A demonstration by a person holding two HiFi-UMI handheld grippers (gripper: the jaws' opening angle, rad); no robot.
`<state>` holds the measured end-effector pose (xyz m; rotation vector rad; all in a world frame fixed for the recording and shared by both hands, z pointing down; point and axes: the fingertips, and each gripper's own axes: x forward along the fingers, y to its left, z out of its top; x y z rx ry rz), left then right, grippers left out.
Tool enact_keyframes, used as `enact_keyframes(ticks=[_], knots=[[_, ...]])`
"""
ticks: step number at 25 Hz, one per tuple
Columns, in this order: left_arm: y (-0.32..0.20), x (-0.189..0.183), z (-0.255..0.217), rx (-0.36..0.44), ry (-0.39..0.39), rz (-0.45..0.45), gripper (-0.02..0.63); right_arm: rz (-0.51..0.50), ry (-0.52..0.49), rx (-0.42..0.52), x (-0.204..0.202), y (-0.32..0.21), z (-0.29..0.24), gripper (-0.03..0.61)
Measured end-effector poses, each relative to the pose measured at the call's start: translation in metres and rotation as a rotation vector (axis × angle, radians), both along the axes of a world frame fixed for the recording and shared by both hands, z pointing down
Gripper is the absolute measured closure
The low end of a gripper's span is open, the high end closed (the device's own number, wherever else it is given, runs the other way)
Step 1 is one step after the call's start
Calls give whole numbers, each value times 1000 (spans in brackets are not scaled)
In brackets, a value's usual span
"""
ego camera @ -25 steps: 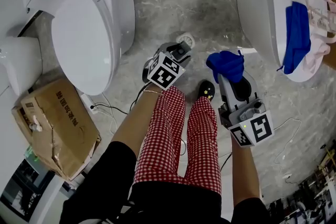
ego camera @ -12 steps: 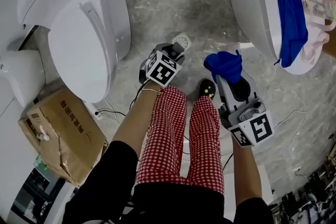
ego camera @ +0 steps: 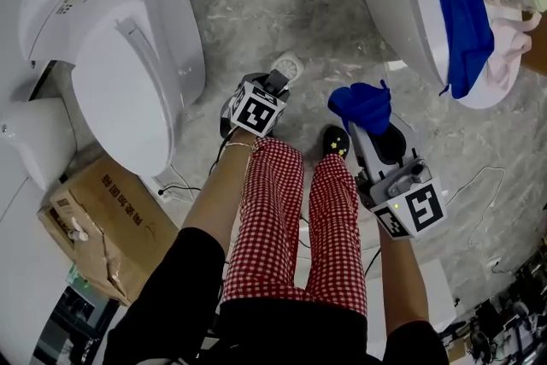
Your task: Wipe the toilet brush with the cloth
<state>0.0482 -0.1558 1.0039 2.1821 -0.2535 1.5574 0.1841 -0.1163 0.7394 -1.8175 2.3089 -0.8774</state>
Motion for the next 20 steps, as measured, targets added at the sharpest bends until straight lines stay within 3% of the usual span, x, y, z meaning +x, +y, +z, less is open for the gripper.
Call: enact_keyframes(ticks=[20], knots=[[1, -5, 24, -29, -78, 23, 388, 64, -17, -21, 14, 14, 11, 505]])
